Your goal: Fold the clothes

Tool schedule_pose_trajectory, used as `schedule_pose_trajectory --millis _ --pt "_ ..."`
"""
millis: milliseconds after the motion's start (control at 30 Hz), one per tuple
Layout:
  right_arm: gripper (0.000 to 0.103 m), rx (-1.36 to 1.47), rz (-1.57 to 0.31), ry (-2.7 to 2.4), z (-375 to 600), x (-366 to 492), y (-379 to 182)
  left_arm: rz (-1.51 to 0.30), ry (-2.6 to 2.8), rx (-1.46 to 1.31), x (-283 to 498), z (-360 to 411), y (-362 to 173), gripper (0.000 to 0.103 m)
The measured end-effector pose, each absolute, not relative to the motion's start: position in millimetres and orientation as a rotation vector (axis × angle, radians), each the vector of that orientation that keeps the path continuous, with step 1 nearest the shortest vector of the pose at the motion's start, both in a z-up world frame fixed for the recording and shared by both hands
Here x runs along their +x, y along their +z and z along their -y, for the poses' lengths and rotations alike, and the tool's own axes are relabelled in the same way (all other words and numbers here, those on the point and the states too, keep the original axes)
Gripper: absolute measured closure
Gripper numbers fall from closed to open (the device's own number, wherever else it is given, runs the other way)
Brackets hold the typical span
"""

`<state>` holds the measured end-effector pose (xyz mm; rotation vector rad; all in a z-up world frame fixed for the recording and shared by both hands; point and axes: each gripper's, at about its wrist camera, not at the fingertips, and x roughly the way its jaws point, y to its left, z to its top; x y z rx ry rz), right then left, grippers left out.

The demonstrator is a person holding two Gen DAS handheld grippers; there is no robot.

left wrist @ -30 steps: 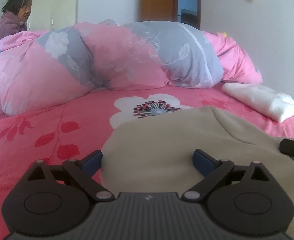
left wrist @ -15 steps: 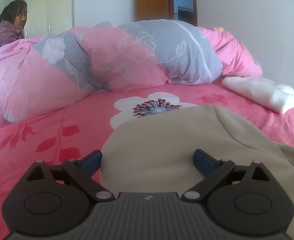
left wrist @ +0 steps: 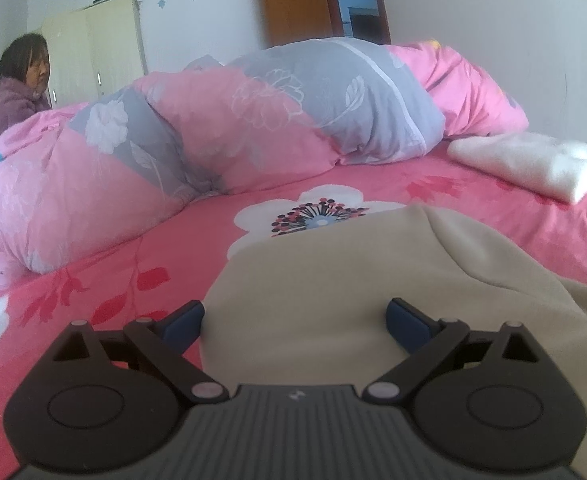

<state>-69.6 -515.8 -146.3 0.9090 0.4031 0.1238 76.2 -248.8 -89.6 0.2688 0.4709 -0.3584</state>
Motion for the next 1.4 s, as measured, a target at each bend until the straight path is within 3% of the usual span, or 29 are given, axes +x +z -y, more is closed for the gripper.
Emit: schedule_pose_trajectory --millis 100,300,500,667,733,967,1100,1400 --pt "0.096 0.927 -0.43 0.114 520 -68 -152 -0.471 -0.358 0.273 76 249 -90 0.005" --pt "0.094 1.056 -0.195 -0.008 557 -111 -149 -0.478 -0.373 0.261 78 247 -90 0.005" --pt "0.094 0.633 -0.193 0.182 477 -116 -92 -0.477 -0.389 0.247 78 243 -90 0.005" --pt "0.098 0.33 -0.385 0.173 423 -72 -99 -0.463 -0.429 0.2 61 219 -75 0.006" --pt "0.093 0.349 -0.438 0.131 433 -58 -123 -0.453 -0.459 0.171 45 202 -68 0.006" --pt "0.092 0.513 -0.424 0.151 452 -56 -133 -0.413 -0.663 0.135 -49 154 -66 0.006" --pt "0.092 0.529 -0.418 0.143 453 -58 -133 -0.362 -0.672 0.29 -93 169 -90 0.006" --pt "0.092 0.511 -0.408 0.129 448 -63 -132 -0.428 -0.493 0.239 -76 176 -126 0.007"
